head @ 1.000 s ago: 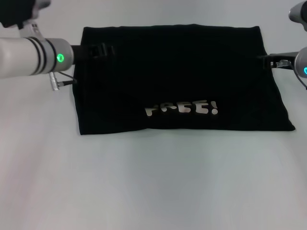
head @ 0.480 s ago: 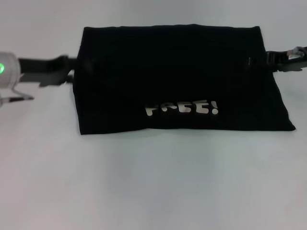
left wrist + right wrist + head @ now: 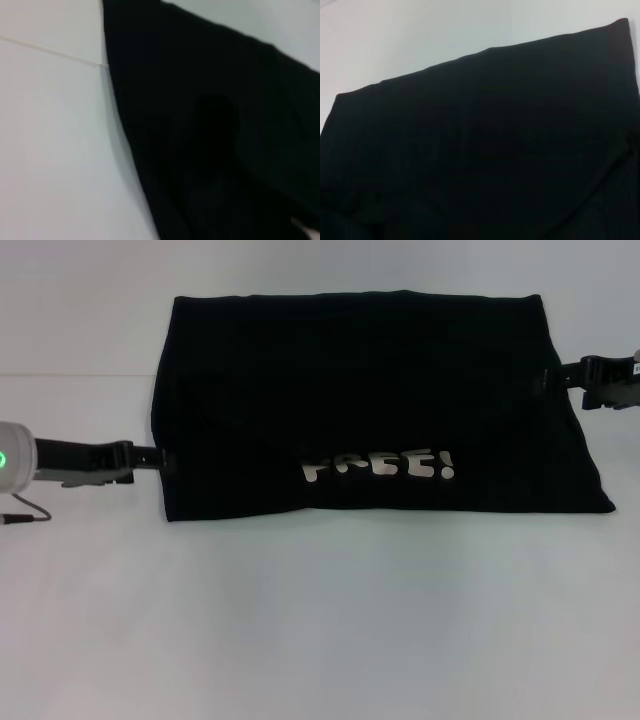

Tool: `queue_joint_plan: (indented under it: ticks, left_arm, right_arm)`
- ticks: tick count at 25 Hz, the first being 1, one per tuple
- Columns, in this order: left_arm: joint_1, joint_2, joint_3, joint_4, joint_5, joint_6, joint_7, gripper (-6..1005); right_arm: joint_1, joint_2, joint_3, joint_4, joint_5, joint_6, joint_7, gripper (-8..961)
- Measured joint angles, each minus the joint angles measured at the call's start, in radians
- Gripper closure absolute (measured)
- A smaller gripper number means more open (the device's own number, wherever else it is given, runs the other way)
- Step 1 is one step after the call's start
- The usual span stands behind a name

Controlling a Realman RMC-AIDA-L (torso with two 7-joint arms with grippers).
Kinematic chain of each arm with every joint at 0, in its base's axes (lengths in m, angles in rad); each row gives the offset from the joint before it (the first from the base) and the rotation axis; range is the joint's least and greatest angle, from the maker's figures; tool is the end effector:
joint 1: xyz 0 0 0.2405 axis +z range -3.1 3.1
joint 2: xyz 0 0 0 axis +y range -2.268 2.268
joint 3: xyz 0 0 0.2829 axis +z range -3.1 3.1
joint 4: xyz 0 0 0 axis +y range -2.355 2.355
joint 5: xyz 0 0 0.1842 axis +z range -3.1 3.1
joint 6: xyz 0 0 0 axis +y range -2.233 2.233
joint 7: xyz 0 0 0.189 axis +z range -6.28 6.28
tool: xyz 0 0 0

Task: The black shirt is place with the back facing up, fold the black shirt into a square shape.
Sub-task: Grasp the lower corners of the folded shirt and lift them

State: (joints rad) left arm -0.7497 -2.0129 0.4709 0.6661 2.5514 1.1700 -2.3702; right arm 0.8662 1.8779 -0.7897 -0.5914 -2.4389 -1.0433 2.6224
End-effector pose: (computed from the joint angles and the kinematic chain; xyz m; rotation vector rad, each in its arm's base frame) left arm -0.3065 0.4316 -0.0084 -2.0191 -1.6203 -0.3142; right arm 0.2684 0.4877 0.0275 -1.9686 1.5527 0.2551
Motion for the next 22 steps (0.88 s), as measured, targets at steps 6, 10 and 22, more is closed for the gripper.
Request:
queue_joint_plan:
  ticks: [6,10,22]
  left_arm:
    - [-0.011,-0.001,0.003,-0.055,0.03,-0.027,0.001,285]
    - [-0.004,-0.003,-0.001,-0.056,0.021,-0.027,-0.001,314]
    - [-0.023,-0.009,0.003,-0.129,0.028,-0.096,0.002,562]
  right_arm:
    - [-0.009,0.0,0.0,0.0,-0.002,-0.003,0.0,54]
    - [-0.013,-0.001,0.0,-0.001,-0.002,-0.005,0.0,54]
    - [-0.013,-0.002,0.0,-0.002,0.003,-0.001,0.001,54]
